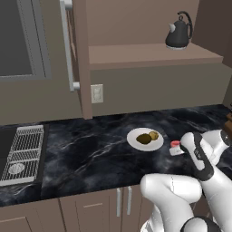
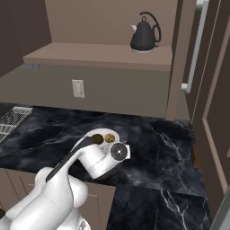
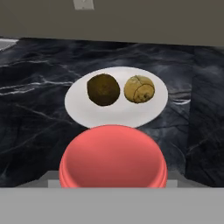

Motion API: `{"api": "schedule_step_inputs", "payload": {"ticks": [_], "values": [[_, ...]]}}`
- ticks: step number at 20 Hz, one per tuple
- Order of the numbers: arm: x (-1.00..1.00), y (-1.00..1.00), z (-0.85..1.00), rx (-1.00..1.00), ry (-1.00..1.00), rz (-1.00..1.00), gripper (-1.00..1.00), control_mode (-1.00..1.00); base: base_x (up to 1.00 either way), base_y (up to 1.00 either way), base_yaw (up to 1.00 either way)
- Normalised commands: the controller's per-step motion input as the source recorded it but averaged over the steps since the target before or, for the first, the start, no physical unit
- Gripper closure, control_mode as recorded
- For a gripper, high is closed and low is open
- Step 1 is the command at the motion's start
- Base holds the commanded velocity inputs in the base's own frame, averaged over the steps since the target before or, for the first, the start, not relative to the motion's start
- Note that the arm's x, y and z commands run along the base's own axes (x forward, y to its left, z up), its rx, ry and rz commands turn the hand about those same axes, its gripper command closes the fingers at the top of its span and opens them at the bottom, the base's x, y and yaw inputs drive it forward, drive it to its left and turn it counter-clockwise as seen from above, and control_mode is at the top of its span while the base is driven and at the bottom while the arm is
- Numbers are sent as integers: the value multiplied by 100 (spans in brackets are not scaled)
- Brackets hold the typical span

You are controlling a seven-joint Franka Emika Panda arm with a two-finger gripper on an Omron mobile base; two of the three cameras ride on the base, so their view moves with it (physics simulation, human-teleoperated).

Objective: Pick the avocado and bread from the counter and place them on the plate. Then pick the jam from the cabinet and place it next to the plate. Lastly close the cabinet door.

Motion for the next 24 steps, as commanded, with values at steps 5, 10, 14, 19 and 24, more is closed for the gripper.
{"api": "schedule_step_inputs", "payload": {"ticks": [5, 10, 14, 19, 24], "values": [[3, 0, -26, 0, -9, 6, 100, -100, 0, 0, 0], [14, 1, -17, 0, -11, 8, 100, -100, 0, 0, 0], [22, 8, -7, 0, -6, 7, 100, -100, 0, 0, 0], [17, 4, -14, 0, 0, 7, 100, -100, 0, 0, 0], [20, 0, -14, 0, 0, 6, 100, -100, 0, 0, 0]]}}
